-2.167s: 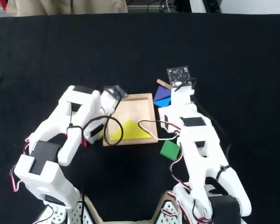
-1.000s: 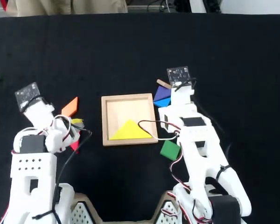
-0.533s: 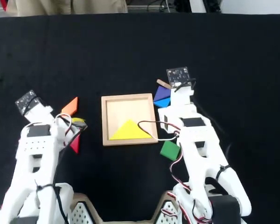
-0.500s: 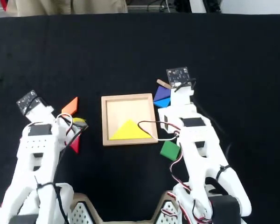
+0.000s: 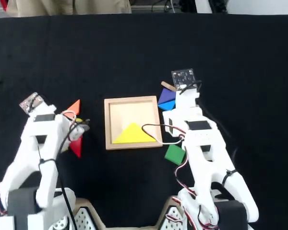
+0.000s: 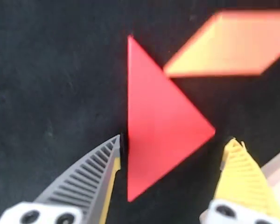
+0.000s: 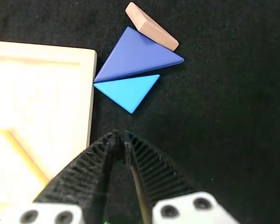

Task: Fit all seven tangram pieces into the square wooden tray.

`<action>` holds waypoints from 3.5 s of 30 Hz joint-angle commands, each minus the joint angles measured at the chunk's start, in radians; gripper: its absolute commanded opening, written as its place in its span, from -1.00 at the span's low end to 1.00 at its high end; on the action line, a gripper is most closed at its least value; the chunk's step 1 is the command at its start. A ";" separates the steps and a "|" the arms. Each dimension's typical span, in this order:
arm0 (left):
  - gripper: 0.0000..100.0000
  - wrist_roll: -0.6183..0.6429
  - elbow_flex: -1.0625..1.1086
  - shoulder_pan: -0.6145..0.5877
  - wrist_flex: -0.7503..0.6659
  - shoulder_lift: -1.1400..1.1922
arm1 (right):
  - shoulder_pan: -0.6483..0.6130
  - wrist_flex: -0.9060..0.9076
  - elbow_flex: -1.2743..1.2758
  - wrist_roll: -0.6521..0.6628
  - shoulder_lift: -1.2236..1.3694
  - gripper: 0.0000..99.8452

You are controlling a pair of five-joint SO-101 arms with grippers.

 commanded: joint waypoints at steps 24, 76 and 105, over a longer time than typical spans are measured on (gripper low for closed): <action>-0.34 -0.017 -0.292 -0.028 0.097 0.301 | -0.014 -0.020 -0.007 0.000 0.010 -0.98; -0.71 -0.626 -0.361 0.162 -0.005 0.311 | -0.012 -0.020 -0.007 0.000 0.010 -0.98; -0.51 -0.924 -0.417 -0.024 0.127 0.301 | -0.014 -0.020 -0.007 0.000 0.010 -0.98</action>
